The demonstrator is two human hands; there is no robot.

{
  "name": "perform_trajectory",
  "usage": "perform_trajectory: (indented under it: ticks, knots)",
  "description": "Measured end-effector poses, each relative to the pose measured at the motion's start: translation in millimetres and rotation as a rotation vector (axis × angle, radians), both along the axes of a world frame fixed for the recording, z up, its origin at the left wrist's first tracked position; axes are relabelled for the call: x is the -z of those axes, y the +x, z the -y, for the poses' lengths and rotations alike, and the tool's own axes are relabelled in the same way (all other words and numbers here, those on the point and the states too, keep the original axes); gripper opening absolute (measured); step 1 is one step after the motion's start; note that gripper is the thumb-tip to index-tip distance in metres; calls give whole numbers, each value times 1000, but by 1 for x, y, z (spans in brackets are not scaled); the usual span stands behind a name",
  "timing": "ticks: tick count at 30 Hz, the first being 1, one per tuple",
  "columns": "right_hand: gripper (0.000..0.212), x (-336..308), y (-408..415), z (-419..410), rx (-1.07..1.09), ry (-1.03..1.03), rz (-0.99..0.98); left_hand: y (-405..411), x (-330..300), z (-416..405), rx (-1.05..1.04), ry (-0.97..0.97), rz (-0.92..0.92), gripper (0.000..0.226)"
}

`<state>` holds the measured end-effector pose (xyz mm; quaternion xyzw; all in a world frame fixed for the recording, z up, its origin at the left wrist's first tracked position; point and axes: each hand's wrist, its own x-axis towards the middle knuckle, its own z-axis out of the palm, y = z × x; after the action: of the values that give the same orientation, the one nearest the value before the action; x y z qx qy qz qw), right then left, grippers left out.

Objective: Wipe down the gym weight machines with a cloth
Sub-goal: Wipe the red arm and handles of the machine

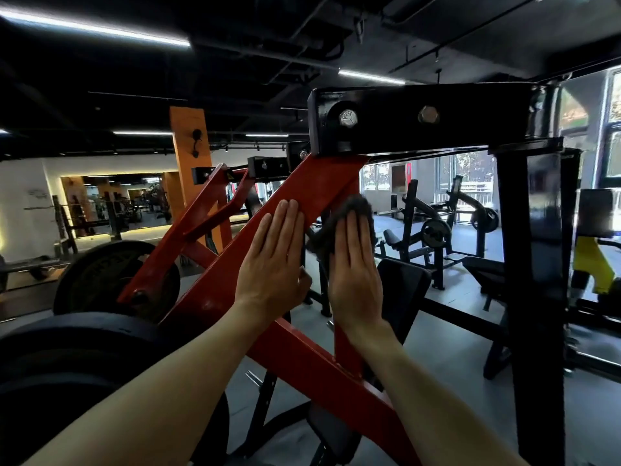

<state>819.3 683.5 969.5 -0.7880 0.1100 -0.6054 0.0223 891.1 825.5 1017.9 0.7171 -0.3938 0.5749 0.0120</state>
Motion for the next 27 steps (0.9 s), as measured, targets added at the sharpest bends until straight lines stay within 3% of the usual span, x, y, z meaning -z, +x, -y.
perform_trajectory:
  ticks: [3, 5, 12, 20, 27]
  knots:
    - [91, 75, -13, 0, -6, 15, -65, 0, 0, -2, 0, 17, 2, 87]
    - [96, 90, -19, 0, -7, 5, -71, 1, 0, -2, -6, 27, 15, 85]
    - [57, -42, -6, 5, 23, -49, -19, 1, 1, -4, 36, 21, 20, 80]
    - [78, 53, -14, -1, 20, 36, -60, 0, 0, -8, 16, 31, 35, 80]
    - [65, -46, -2, -7, -90, 196, -20, 0, 2, -7, 26, 25, 13, 85]
